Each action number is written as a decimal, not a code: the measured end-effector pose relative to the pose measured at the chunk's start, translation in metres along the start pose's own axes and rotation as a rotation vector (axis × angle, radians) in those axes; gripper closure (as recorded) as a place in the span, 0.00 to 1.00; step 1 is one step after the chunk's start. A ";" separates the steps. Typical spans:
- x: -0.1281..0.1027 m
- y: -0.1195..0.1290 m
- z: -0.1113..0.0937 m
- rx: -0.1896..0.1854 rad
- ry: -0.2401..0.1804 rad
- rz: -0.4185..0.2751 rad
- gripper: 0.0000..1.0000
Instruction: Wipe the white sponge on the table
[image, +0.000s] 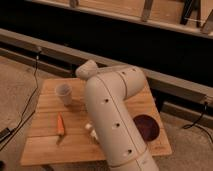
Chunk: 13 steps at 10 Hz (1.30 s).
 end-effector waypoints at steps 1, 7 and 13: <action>0.002 0.011 -0.003 -0.014 -0.008 -0.018 1.00; 0.053 0.028 0.016 -0.083 0.042 0.002 1.00; 0.100 -0.021 0.057 -0.101 0.127 0.148 1.00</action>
